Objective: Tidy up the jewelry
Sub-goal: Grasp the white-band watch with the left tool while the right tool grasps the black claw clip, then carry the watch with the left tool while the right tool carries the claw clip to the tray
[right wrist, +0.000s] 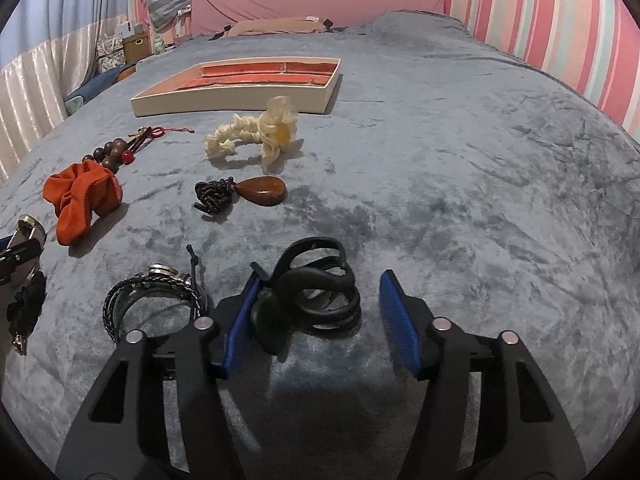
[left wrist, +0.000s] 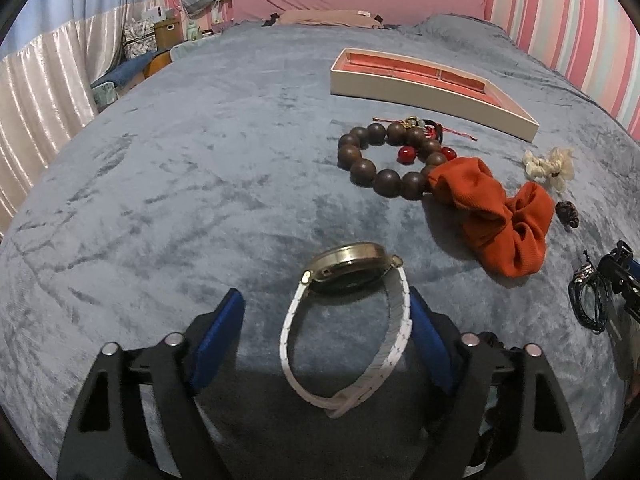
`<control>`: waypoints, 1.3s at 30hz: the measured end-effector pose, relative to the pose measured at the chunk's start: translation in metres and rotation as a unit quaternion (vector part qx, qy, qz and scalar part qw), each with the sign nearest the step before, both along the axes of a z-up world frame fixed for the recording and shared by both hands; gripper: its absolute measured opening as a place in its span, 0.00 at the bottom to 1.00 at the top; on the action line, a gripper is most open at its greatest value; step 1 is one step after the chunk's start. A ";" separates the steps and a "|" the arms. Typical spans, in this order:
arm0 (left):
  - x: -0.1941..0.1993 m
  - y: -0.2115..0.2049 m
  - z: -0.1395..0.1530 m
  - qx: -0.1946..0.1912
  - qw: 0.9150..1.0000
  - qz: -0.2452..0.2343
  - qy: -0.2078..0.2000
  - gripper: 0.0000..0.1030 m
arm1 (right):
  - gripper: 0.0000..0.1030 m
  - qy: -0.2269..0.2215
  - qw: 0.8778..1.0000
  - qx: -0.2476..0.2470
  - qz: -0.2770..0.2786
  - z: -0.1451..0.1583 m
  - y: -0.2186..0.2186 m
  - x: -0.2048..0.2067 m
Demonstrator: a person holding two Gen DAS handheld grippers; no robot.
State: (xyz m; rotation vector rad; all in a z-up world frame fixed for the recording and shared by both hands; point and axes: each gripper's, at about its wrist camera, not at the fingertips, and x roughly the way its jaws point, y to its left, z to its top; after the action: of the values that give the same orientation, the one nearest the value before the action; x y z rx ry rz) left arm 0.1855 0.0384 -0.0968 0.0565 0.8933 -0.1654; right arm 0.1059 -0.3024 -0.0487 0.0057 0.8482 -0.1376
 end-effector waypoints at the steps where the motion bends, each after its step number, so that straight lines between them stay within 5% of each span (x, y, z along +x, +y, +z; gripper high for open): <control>1: -0.001 0.000 0.000 -0.002 1.000 -0.002 0.000 0.71 | 0.52 0.000 1.000 0.001 0.003 0.000 0.000 0.000; 3: -0.001 0.000 0.000 -0.003 1.000 -0.004 -0.001 0.66 | 0.45 0.000 1.000 0.002 0.009 0.000 0.002 0.000; 14: -0.006 -0.002 0.002 -0.020 1.000 -0.022 0.003 0.44 | 0.45 -0.009 1.000 0.014 0.008 0.007 -0.002 -0.001; 39: 0.010 0.015 0.012 -0.050 0.999 -0.005 -0.006 0.39 | 0.45 -0.024 0.999 0.030 0.001 0.017 -0.016 0.020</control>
State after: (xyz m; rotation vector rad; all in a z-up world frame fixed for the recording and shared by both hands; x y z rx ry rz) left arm 0.1951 0.0531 -0.0853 -0.0308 0.8724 -0.2188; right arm 0.1255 -0.3181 -0.0317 0.0644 0.8047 -0.1097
